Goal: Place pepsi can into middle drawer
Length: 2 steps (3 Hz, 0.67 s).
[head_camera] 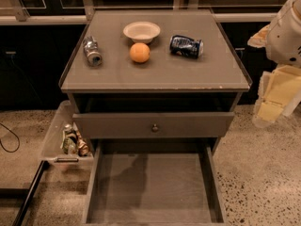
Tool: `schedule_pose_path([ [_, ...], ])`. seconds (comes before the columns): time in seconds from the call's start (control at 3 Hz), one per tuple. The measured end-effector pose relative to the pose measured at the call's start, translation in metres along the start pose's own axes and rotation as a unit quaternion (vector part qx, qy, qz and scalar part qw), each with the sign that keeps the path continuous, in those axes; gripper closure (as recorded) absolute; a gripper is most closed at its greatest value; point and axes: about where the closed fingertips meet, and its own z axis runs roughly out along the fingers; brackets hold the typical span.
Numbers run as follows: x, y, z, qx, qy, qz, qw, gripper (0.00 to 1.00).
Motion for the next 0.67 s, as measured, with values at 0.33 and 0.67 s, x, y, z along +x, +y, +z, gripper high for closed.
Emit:
schedule_pose_path([
  [0.33, 0.000, 0.000, 0.000, 0.000, 0.000, 0.000, 1.0000, 0.00],
  [0.67, -0.003, -0.018, 0.002, 0.013, -0.009, 0.003, 0.9999, 0.00],
])
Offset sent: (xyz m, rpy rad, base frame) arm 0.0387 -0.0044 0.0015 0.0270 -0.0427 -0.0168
